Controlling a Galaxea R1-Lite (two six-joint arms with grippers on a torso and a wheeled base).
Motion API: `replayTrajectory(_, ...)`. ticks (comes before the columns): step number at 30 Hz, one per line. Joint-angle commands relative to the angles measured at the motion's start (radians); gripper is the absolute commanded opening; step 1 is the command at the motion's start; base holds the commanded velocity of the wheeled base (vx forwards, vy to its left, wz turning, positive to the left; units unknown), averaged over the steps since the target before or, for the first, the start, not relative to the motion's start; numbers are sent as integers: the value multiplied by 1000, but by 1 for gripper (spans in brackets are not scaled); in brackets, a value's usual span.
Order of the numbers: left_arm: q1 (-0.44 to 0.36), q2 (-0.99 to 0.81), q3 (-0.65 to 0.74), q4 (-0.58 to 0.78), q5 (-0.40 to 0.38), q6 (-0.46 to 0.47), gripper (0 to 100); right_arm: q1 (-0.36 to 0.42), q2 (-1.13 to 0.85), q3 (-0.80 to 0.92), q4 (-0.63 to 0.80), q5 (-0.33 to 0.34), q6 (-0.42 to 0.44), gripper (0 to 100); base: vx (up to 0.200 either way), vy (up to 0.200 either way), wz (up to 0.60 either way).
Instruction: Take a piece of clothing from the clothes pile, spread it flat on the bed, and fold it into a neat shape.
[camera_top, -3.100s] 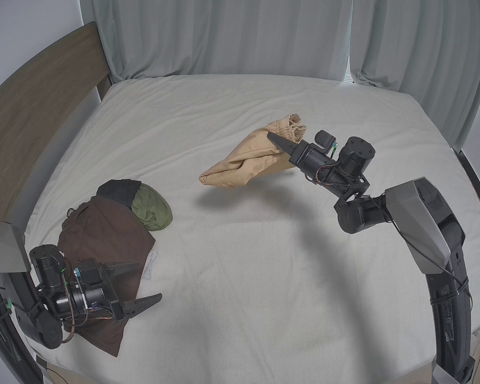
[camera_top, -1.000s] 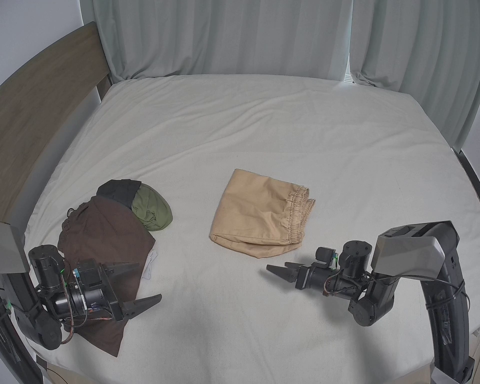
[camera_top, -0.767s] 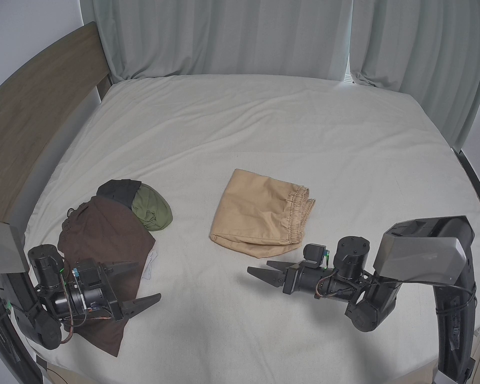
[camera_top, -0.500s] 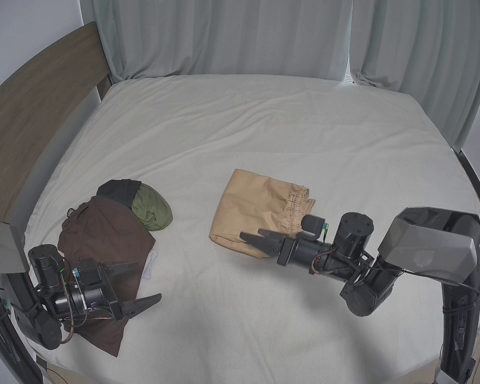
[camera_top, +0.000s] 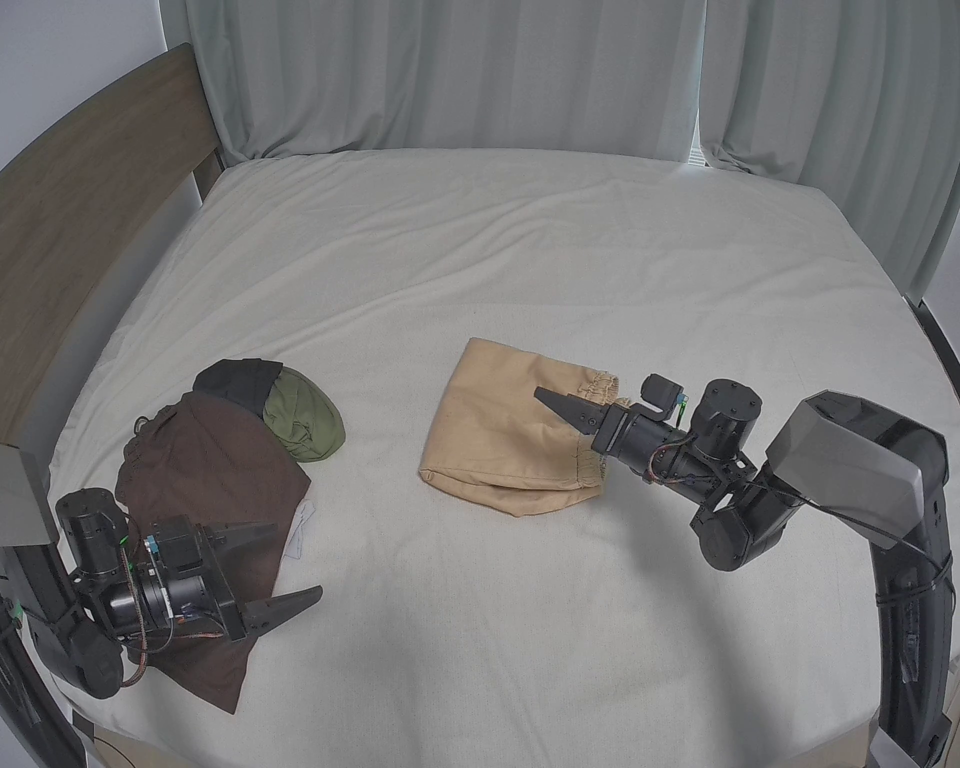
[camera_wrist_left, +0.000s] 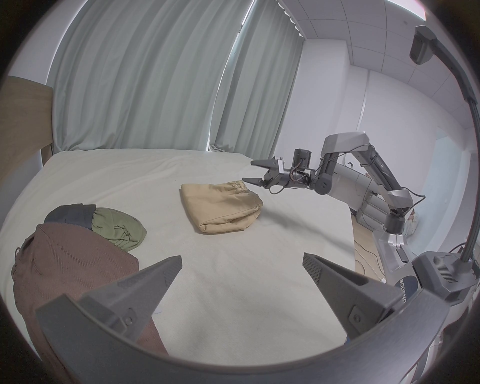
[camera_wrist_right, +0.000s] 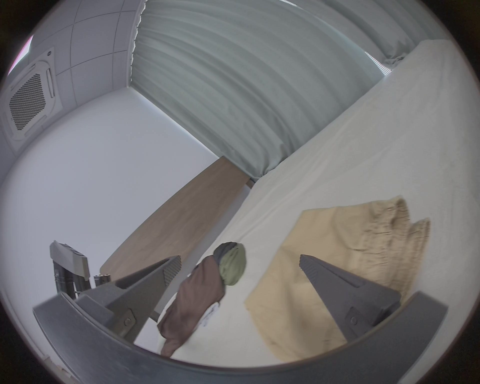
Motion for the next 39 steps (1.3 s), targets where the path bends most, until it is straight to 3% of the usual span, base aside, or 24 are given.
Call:
replayTrajectory(1, 0, 3, 0, 0, 0, 0, 100, -58, 102, -47, 1, 0, 0, 100, 0, 0, 0)
replayTrajectory(13, 0, 3, 5, -1, 0, 0, 100, -87, 234, -69, -12, -1, -33, 100, 0, 0, 0)
replayTrajectory(26, -1, 2, 3, 0, 0, 0, 100, -87, 215, -53, -48, -4, -33, 100, 0, 0, 0)
replayTrajectory(33, -4, -25, 5, 0, -1, -2, 100, -74, 27, 106, -88, -11, -36, 100, 0, 0, 0)
replayTrajectory(39, -20, -64, 16, 3, -3, -5, 100, -61, -156, 338, -89, -9, -143, 100, 0, 0, 0)
